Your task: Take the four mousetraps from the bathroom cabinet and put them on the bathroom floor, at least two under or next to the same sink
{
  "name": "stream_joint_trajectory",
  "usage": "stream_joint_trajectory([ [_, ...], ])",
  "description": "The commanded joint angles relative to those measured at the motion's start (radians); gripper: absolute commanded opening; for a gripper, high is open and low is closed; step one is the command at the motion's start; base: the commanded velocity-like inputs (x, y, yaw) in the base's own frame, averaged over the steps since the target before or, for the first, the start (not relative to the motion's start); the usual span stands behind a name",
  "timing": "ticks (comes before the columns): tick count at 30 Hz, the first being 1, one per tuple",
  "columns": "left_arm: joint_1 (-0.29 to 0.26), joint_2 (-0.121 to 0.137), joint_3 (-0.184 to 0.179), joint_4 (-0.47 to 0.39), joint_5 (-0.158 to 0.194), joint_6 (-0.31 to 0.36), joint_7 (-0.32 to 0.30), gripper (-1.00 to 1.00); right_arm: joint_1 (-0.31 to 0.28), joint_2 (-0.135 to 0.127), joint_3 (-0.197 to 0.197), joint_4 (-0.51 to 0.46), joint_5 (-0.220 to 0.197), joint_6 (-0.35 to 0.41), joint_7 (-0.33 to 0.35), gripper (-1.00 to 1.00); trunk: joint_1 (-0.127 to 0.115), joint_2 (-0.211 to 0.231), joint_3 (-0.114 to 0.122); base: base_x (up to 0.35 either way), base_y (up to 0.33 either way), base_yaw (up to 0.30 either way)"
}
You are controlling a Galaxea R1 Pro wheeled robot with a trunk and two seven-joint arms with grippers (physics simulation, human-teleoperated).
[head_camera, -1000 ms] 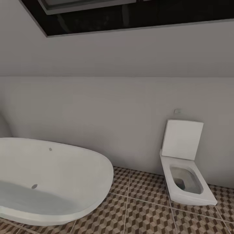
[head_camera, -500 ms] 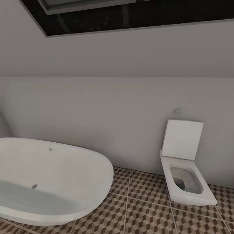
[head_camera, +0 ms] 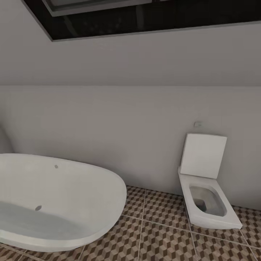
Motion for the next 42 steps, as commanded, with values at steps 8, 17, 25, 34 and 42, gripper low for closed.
stream_joint_trajectory([
  [8,0.000,0.004,0.001,-0.045,-0.002,-0.001,0.003,1.00,0.000,-0.001,0.000,-0.013,0.001,-0.043,-0.002,1.00,0.000,-0.001,-0.001,0.000,0.000,0.000],
  [17,0.000,0.019,0.001,-0.096,-0.003,-0.001,0.004,1.00,-0.001,-0.003,0.000,-0.016,0.001,-0.094,-0.004,1.00,0.000,-0.001,-0.001,0.000,0.000,0.000],
  [25,-0.001,0.027,0.001,-0.141,-0.003,-0.001,0.004,1.00,-0.001,-0.004,0.000,-0.036,0.001,-0.139,-0.006,1.00,0.000,-0.001,-0.001,0.000,0.000,0.000],
  [34,-0.001,0.030,0.002,-0.409,-0.003,0.000,0.005,1.00,0.000,-0.004,0.000,-0.128,0.002,-0.303,-0.006,1.00,0.000,-0.001,-0.001,0.000,0.000,0.000],
  [42,-0.001,0.029,0.003,-0.521,-0.003,0.001,0.007,1.00,-0.001,-0.005,0.000,-0.235,0.002,-0.302,-0.007,1.00,0.000,-0.001,-0.001,0.000,0.000,0.000],
])
